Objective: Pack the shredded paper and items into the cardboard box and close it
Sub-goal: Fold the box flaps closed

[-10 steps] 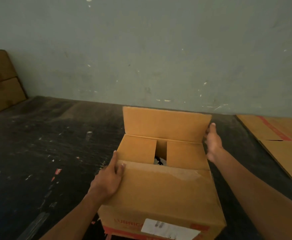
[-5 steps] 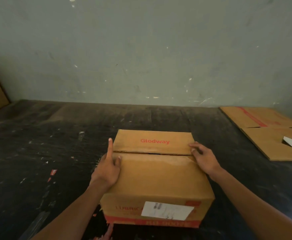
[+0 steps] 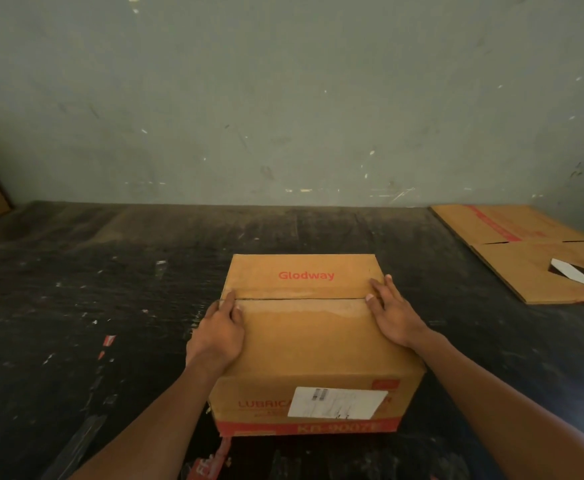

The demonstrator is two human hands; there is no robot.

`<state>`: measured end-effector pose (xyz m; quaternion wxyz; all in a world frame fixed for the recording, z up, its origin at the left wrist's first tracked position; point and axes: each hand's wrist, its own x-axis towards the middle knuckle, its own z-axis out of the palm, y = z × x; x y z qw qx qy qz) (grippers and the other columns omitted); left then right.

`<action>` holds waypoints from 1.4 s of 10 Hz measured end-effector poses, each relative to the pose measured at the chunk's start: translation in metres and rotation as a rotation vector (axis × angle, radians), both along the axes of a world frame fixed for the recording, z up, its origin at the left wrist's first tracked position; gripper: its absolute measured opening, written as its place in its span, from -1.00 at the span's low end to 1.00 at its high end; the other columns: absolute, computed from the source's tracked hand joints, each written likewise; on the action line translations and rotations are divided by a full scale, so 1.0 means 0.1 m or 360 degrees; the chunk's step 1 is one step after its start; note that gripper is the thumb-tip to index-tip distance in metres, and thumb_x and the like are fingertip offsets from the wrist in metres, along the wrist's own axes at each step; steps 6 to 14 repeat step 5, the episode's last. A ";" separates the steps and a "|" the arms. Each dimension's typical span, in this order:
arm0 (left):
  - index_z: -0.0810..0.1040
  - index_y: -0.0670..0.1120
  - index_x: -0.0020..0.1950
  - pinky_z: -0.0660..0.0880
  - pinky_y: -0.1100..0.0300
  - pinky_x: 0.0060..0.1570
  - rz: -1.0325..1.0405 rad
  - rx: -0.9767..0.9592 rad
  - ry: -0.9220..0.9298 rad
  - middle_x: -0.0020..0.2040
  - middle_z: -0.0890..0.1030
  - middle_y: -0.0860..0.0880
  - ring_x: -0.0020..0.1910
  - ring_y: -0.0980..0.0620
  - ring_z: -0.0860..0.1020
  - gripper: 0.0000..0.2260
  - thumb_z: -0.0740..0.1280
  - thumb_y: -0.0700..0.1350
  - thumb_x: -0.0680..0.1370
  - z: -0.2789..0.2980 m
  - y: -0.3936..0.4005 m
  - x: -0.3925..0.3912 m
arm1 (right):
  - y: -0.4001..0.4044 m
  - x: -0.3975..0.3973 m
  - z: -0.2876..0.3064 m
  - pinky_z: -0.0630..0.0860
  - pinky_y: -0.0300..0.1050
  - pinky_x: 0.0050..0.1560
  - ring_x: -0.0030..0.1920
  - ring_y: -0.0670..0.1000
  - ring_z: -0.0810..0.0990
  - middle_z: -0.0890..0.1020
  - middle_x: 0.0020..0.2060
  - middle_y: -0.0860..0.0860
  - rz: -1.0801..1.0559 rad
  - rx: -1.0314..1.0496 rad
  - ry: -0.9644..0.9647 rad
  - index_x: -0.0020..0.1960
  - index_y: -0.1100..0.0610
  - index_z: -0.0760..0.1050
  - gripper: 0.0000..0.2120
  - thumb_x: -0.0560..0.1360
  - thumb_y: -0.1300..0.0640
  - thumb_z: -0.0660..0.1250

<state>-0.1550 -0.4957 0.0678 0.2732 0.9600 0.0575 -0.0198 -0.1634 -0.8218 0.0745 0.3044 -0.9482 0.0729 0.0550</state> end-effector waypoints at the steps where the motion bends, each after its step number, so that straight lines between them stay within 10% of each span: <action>1: 0.01 0.21 0.58 0.42 -0.14 0.26 -0.0026 -0.0014 -0.0005 0.59 0.16 -0.06 0.44 -0.17 0.33 -0.54 -0.05 0.16 0.67 0.01 0.01 0.00 | 0.03 -0.04 0.00 0.06 0.28 0.49 0.56 0.17 -0.01 -0.21 0.57 -0.04 -0.0033 0.0025 0.0005 0.57 -0.11 -0.09 -0.44 0.63 -0.19 -0.05; 5: 0.11 0.12 0.58 0.26 -0.15 0.41 -0.0118 -0.0481 -0.0032 0.55 0.25 -0.06 0.48 -0.13 0.28 -0.53 0.12 0.00 0.67 0.12 0.11 -0.20 | 0.24 -0.39 0.19 -0.06 0.38 0.47 0.56 0.18 -0.08 -0.09 0.58 0.02 -0.0158 -0.0162 0.0001 0.56 -0.10 -0.02 -0.44 0.62 -0.13 0.07; 14: 0.11 0.12 0.58 0.26 -0.15 0.41 -0.0118 -0.0481 -0.0032 0.55 0.25 -0.06 0.48 -0.13 0.28 -0.53 0.12 0.00 0.67 0.12 0.11 -0.20 | 0.24 -0.39 0.19 -0.06 0.38 0.47 0.56 0.18 -0.08 -0.09 0.58 0.02 -0.0158 -0.0162 0.0001 0.56 -0.10 -0.02 -0.44 0.62 -0.13 0.07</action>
